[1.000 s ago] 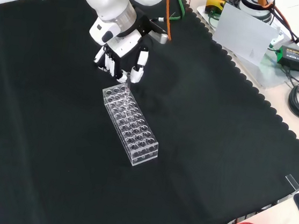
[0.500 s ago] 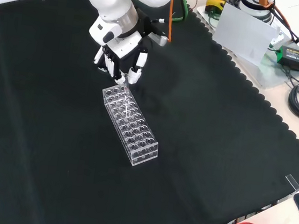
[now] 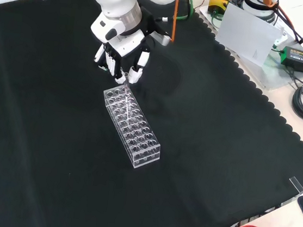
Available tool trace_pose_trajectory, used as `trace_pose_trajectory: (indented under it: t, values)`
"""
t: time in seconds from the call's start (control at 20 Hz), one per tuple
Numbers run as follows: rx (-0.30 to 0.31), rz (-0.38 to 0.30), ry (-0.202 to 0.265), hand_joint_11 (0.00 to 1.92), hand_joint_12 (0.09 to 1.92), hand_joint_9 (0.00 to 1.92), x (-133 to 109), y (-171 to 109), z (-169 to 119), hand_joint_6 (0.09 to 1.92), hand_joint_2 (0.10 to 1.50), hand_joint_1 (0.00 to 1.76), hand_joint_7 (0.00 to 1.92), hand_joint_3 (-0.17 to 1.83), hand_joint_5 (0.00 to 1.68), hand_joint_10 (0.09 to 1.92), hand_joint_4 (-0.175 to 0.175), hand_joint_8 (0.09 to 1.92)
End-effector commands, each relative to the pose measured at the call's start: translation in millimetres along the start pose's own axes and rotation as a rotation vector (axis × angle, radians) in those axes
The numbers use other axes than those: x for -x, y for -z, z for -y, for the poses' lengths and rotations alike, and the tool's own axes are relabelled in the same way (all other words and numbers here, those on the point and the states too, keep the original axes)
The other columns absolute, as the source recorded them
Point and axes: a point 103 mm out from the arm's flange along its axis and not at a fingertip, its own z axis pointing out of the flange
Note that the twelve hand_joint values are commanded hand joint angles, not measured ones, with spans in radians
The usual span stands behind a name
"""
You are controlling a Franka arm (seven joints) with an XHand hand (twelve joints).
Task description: Pick up the test tube.
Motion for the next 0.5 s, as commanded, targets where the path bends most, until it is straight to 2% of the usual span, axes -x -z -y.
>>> trace_pose_trajectory:
  t: [0.05,0.25,0.5]
  values:
    - [0.009,0.007,0.002,0.47,1.37,1.16,0,3,1,0.66,1.00,1.41,1.32,0.00,1.18,0.52,-0.175,0.71]
    - [0.017,0.012,0.006,0.48,1.37,1.17,0,6,2,0.64,0.99,1.41,1.34,-0.01,1.19,0.49,-0.175,0.69]
    - [0.033,0.018,0.010,0.48,1.37,1.17,4,26,11,0.63,0.99,1.41,1.34,-0.01,1.20,0.48,-0.175,0.68]
